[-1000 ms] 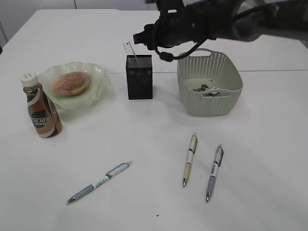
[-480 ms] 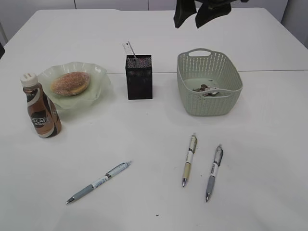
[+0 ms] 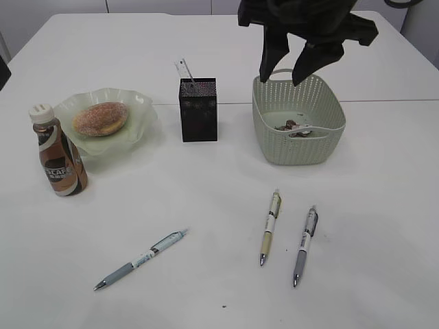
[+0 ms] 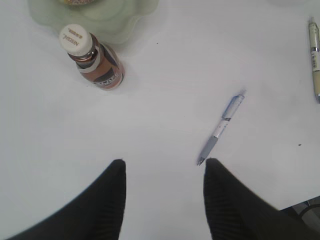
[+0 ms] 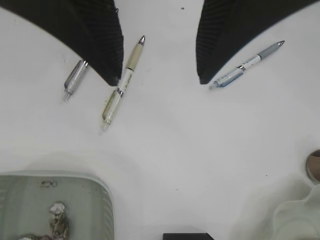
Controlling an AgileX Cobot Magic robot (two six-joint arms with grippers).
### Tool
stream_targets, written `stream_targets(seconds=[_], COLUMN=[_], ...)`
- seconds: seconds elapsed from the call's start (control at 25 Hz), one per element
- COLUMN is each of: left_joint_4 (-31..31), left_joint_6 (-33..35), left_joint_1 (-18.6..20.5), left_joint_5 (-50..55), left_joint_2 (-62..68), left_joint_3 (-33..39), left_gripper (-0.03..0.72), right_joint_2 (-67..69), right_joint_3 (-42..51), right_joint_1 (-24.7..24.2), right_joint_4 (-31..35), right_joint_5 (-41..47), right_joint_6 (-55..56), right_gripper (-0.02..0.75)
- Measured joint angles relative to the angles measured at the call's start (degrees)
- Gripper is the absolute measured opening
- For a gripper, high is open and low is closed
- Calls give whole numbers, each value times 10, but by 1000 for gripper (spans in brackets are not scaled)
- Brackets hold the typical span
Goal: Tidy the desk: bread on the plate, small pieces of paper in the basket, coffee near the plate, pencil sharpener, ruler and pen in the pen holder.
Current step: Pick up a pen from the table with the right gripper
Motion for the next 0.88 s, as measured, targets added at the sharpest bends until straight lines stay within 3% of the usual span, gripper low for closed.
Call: stream_targets(seconds=[0.52,0.88], left_joint_4=[-2,-5], left_joint_6=[0,0], left_joint_1=[0,0], left_joint_5=[0,0], left_joint_2=[0,0], left_joint_3=[0,0], left_gripper=[370,370], right_joint_2=[13,75], right_joint_3=[139,147], right_joint_1=[0,0], right_joint_4=[-7,-37], right_joint_5=[-1,-7], right_joint_6=[130,154], right_gripper=[352,352])
